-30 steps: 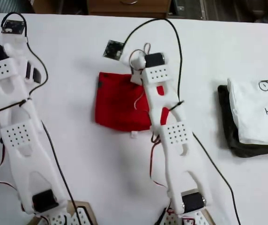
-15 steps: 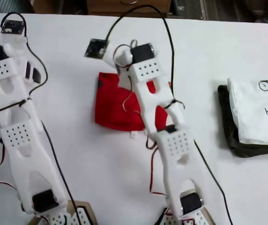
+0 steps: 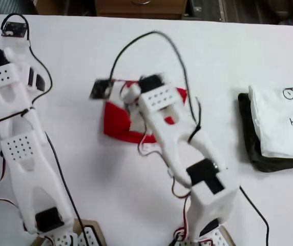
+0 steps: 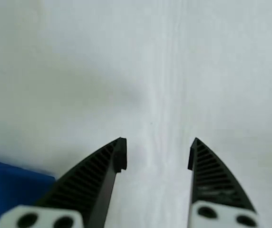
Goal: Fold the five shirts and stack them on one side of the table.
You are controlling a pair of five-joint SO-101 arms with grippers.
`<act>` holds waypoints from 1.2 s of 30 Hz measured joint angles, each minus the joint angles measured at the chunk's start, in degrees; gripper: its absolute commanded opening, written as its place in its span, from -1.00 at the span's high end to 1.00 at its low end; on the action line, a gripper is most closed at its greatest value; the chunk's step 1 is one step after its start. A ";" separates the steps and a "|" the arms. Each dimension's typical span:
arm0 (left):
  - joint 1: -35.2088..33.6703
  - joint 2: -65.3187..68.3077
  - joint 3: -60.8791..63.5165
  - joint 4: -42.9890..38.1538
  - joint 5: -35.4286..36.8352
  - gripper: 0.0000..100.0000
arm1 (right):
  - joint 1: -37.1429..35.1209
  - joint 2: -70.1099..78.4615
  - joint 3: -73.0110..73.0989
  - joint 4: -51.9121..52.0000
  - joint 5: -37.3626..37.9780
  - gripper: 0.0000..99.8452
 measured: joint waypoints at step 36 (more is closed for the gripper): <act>0.00 0.00 0.00 0.00 0.00 0.54 | 0.53 10.90 7.56 -19.16 -0.09 0.45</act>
